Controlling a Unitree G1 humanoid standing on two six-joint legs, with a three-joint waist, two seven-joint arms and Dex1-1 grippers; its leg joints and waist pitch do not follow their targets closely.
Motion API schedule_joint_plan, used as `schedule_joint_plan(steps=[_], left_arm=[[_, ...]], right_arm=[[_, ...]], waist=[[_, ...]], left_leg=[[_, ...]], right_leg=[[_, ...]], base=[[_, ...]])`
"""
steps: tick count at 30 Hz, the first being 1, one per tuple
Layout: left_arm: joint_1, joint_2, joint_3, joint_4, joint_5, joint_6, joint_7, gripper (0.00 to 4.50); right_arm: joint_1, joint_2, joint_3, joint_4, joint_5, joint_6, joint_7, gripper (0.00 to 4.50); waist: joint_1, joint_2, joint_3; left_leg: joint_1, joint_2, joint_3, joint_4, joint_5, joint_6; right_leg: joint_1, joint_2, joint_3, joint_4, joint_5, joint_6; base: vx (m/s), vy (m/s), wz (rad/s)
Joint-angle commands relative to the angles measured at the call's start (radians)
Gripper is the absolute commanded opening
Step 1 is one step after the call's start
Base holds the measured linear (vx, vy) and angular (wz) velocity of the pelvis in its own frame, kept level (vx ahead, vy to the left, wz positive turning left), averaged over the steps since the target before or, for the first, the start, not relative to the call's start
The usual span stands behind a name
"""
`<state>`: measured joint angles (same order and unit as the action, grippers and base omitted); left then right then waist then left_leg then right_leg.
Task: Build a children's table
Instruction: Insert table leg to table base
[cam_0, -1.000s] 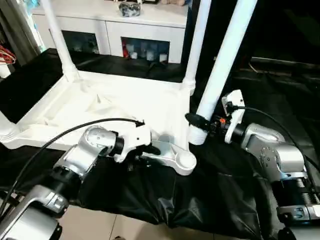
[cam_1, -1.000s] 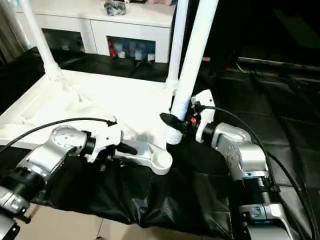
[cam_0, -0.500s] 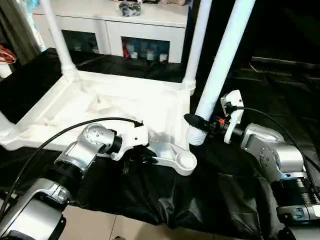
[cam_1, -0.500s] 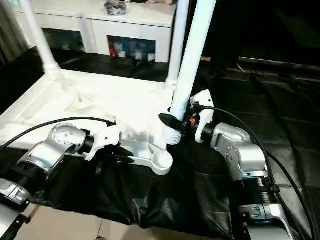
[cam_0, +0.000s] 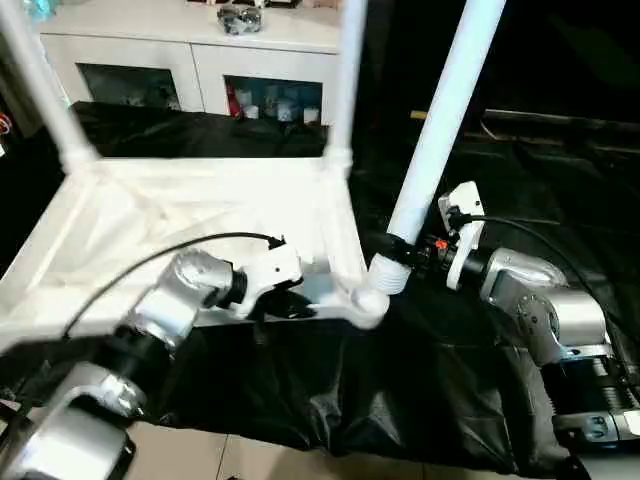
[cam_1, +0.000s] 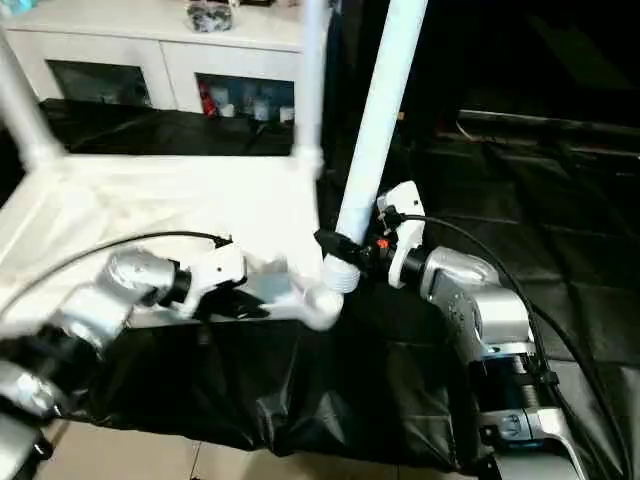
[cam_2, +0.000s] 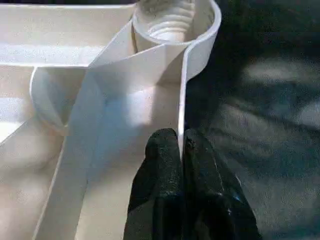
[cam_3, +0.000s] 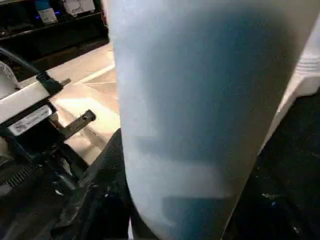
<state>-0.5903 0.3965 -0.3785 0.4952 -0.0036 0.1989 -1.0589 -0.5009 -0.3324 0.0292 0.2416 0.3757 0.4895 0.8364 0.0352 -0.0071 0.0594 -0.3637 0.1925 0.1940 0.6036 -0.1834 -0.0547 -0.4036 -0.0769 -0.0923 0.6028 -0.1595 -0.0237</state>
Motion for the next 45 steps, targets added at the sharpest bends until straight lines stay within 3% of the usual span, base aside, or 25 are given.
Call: schedule_joint_plan(steps=[1, 5, 8, 12, 13, 22, 29, 33, 39, 45], left_arm=[[0.032, -0.007, 0.006, -0.005, 0.009, 0.011, 0.05, 0.0], [0.051, -0.022, 0.008, -0.038, 0.015, 0.048, 0.086, 0.0], [0.06, -0.036, 0.023, -0.066, 0.021, 0.077, 0.12, 0.0], [0.059, -0.037, 0.032, -0.071, 0.027, 0.074, 0.141, 0.0], [0.058, -0.037, 0.036, -0.073, 0.025, 0.077, 0.147, 0.0], [0.051, -0.046, 0.05, -0.091, 0.016, 0.11, 0.162, 0.0], [0.049, -0.07, 0.064, -0.092, -0.002, 0.102, 0.18, 0.0], [0.041, -0.079, 0.074, -0.077, 0.0, 0.091, 0.202, 0.0], [0.038, -0.085, 0.082, -0.072, 0.0, 0.085, 0.213, 0.0], [0.027, -0.087, 0.087, -0.047, 0.008, 0.069, 0.231, 0.0]], right_arm=[[-0.005, 0.004, 0.01, 0.007, -0.019, -0.019, -0.008, 1.89], [-0.023, 0.017, 0.023, 0.042, -0.041, -0.037, -0.017, 1.89], [-0.048, 0.029, 0.049, 0.093, -0.075, -0.064, -0.025, 1.89], [-0.066, 0.032, 0.064, 0.131, -0.096, -0.085, -0.032, 1.89], [-0.071, 0.033, 0.064, 0.144, -0.1, -0.091, -0.032, 1.89], [-0.106, 0.051, 0.058, 0.258, -0.135, -0.152, -0.057, 1.89], [-0.123, 0.073, 0.013, 0.325, -0.103, -0.164, -0.052, 1.89], [-0.099, 0.075, -0.014, 0.33, -0.074, -0.157, -0.054, 1.89], [-0.028, 0.083, -0.059, 0.336, -0.053, -0.183, -0.082, 1.89], [0.047, 0.093, -0.096, 0.298, -0.035, -0.211, -0.092, 1.89]], waist=[[0.011, -0.007, -0.074], [0.012, -0.008, -0.074], [0.013, -0.013, -0.073], [0.01, -0.012, -0.071], [0.012, -0.016, -0.072], [0.007, -0.015, -0.073], [0.007, -0.013, -0.074], [0.009, -0.014, -0.075], [0.013, -0.008, -0.075], [0.018, -0.01, -0.074]], left_leg=[[0.01, 0.038, -0.021, -0.063, -0.196, 0.021], [0.011, 0.039, -0.02, -0.064, -0.191, 0.022], [0.011, 0.04, -0.021, -0.064, -0.196, 0.019], [0.009, 0.038, -0.022, -0.066, -0.202, 0.02], [0.009, 0.039, -0.023, -0.066, -0.195, 0.022], [0.008, 0.039, -0.02, -0.064, -0.183, 0.029], [0.009, 0.038, -0.021, -0.064, -0.195, 0.028], [0.008, 0.039, -0.02, -0.064, -0.18, 0.035], [0.009, 0.039, -0.02, -0.065, -0.188, 0.034], [0.01, 0.038, -0.02, -0.067, -0.2, 0.036]], right_leg=[[0.053, -0.074, 0.052, -0.081, -0.351, -0.173], [0.05, -0.073, 0.054, -0.077, -0.33, -0.175], [0.049, -0.076, 0.053, -0.081, -0.365, -0.164], [0.049, -0.075, 0.052, -0.084, -0.384, -0.15], [0.049, -0.076, 0.053, -0.082, -0.378, -0.149], [0.049, -0.074, 0.054, -0.077, -0.329, -0.172], [0.051, -0.075, 0.054, -0.079, -0.339, -0.172], [0.052, -0.074, 0.054, -0.075, -0.308, -0.181], [0.052, -0.074, 0.053, -0.078, -0.32, -0.176], [0.05, -0.073, 0.052, -0.084, -0.344, -0.162]], base=[[0.0, 0.0, 0.0], [0.0, 0.0, 0.0], [0.0, 0.0, 0.0], [0.0, 0.0, 0.0], [0.0, 0.0, 0.0], [0.0, 0.0, 0.0], [0.0, 0.0, 0.0], [0.0, 0.0, 0.0], [0.0, 0.0, 0.0], [0.0, 0.0, 0.0]])
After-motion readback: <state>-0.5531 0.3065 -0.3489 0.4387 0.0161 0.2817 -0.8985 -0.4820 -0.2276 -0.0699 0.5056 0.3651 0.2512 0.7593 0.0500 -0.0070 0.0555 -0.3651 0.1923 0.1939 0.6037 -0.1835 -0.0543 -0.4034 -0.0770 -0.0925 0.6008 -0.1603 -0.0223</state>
